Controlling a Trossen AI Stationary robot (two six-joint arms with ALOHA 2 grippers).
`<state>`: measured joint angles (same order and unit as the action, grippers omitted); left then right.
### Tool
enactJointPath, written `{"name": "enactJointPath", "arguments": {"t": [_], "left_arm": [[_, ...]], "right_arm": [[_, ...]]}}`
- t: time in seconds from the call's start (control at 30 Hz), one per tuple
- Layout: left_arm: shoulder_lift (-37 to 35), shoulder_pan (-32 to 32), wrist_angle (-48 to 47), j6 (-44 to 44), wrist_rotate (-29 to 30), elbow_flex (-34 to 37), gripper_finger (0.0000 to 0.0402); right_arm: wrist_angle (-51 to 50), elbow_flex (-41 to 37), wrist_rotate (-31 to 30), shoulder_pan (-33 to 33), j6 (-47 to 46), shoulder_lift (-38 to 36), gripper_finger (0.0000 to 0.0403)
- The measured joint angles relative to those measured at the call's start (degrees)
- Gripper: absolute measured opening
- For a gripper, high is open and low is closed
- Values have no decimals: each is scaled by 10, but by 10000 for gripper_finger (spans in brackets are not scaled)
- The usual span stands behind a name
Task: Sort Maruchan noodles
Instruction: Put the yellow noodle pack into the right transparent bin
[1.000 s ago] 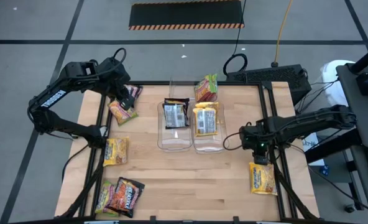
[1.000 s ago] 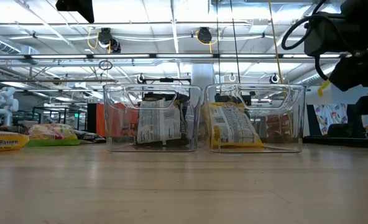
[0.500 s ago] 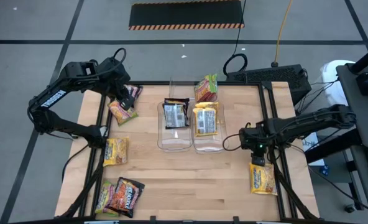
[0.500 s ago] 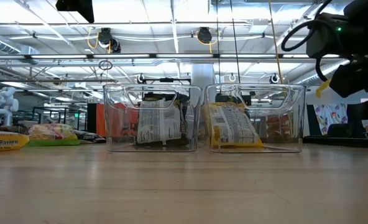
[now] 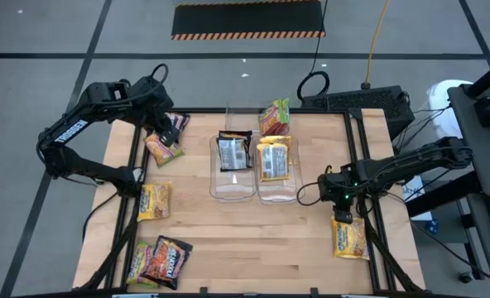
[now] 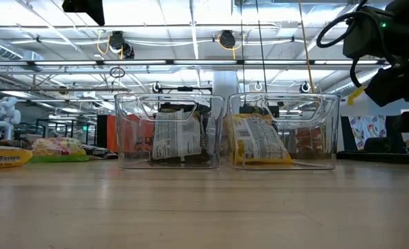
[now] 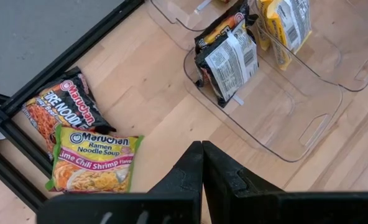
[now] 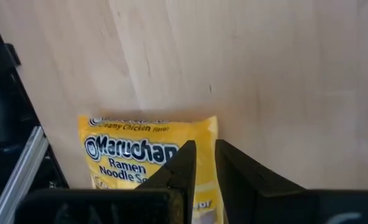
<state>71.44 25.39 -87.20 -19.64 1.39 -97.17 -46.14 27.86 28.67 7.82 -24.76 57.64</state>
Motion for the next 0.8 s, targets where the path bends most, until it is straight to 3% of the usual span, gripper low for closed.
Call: {"name": "enactJointPath", "arguments": {"t": [0.27,0.53,0.8], "left_arm": [[0,0,0,0,0,0,8],[0,0,0,-2,0,0,8],[0,0,0,-2,0,0,8]], "right_arm": [[58,-52,0,18,-65,5,54],[83,-57,-1,31,-71,6,53],[141,-57,-3,35,-94,6,4]]}}
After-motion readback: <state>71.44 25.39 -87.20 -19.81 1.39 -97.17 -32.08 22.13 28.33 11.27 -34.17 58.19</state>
